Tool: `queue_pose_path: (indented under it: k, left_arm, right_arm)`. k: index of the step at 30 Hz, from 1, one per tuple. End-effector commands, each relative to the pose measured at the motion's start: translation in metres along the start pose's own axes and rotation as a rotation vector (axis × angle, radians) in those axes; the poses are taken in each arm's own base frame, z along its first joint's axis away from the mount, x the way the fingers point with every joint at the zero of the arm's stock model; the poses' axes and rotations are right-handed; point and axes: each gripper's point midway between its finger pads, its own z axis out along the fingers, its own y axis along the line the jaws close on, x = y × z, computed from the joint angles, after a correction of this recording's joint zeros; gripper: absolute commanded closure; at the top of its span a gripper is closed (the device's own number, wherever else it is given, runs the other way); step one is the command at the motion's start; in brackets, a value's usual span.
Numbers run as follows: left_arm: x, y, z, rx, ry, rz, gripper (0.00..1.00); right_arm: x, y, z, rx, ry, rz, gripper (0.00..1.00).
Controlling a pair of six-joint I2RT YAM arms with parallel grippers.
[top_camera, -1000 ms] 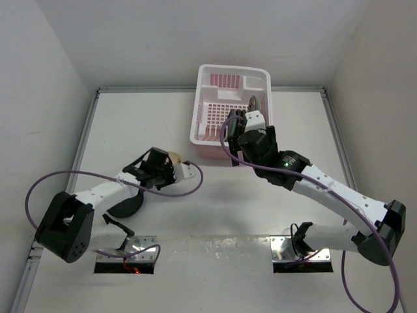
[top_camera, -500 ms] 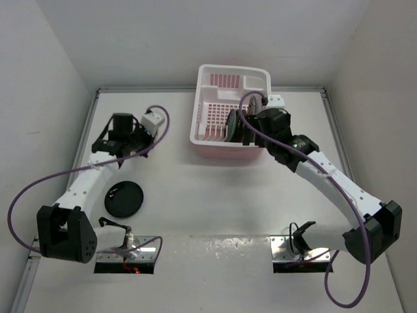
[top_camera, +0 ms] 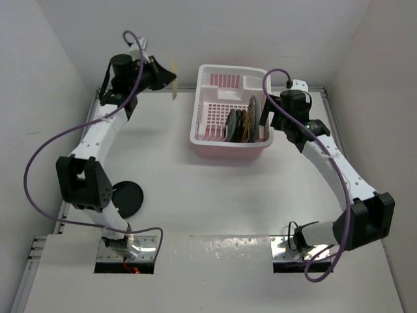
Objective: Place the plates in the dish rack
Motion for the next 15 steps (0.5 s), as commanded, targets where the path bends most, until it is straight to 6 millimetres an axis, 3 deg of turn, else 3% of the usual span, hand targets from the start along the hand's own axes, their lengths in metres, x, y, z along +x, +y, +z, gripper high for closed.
queue_pose_path:
  k: [1,5,7,10,11,13,15]
  left_arm:
    - [-0.021,-0.081,0.022,0.226,-0.020,-0.200,1.00]
    - [-0.001,-0.114,0.059,0.265,0.028,-0.237,1.00]
    - [0.026,-0.109,0.078,0.238,0.086,-0.285,1.00]
    - [0.055,-0.107,0.092,0.206,0.141,-0.297,1.00]
    - [0.056,-0.104,0.093,0.191,0.141,-0.301,1.00]
    - [0.079,-0.095,0.102,0.160,0.183,-0.317,1.00]
    - [0.102,-0.099,0.107,0.163,0.221,-0.330,1.00]
  right_arm:
    - [-0.007,-0.005,0.008,0.004,0.005,0.023,0.04]
    - [0.006,-0.024,0.017,0.030,0.058,0.048,0.06]
    - [0.014,-0.034,0.019,0.050,0.104,0.040,0.06]
    - [0.025,-0.047,0.020,0.084,0.150,0.037,0.06]
    - [0.028,-0.050,0.021,0.091,0.158,0.040,0.06]
    - [0.034,-0.055,0.019,0.096,0.175,0.043,0.06]
    - [0.039,-0.059,0.019,0.104,0.191,0.033,0.06]
